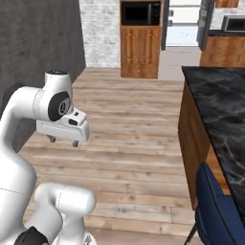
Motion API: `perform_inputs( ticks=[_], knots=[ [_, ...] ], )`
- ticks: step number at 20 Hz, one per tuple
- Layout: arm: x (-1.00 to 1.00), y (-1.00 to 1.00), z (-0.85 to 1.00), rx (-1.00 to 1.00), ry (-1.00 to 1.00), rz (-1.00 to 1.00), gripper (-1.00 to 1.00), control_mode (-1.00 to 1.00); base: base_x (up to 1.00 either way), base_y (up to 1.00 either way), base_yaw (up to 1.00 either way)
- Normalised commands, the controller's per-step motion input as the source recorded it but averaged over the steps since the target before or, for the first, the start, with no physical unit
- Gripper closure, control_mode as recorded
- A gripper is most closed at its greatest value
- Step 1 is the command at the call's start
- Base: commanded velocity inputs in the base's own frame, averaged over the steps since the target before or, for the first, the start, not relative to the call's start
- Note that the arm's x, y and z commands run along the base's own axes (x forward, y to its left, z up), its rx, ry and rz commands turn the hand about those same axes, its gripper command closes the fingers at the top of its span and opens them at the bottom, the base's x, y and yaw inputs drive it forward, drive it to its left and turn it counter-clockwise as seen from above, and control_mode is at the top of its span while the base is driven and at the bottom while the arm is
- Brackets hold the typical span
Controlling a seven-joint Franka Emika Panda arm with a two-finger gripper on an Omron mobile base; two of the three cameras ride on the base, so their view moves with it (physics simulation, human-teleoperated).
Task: There is a bowl on the dining counter. Grab a lemon wedge from the fridge and place it in the bowl. Then get the liquor bottle and glass cup from the cabinet and place them next to the bowl.
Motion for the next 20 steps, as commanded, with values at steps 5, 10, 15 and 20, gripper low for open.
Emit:
perform_inputs(
  ticks=[5, 10, 15, 20],
  knots=[
    [0.0, 0.0, 0.0, 0.0, 0.0, 0.0, -1.0, 1.0, 1.0, 0.46, 0.0],
    [0.0, 0.0, 0.0, 0.0, 0.0, 0.0, -1.0, 1.0, 1.0, 0.46, 0.0],
    [0.0, 0.0, 0.0, 0.0, 0.0, 0.0, -1.0, 1.0, 1.0, 0.42, 0.0],
    [0.0, 0.0, 0.0, 0.0, 0.0, 0.0, -1.0, 1.0, 1.0, 0.39, 0.0]
  ],
)
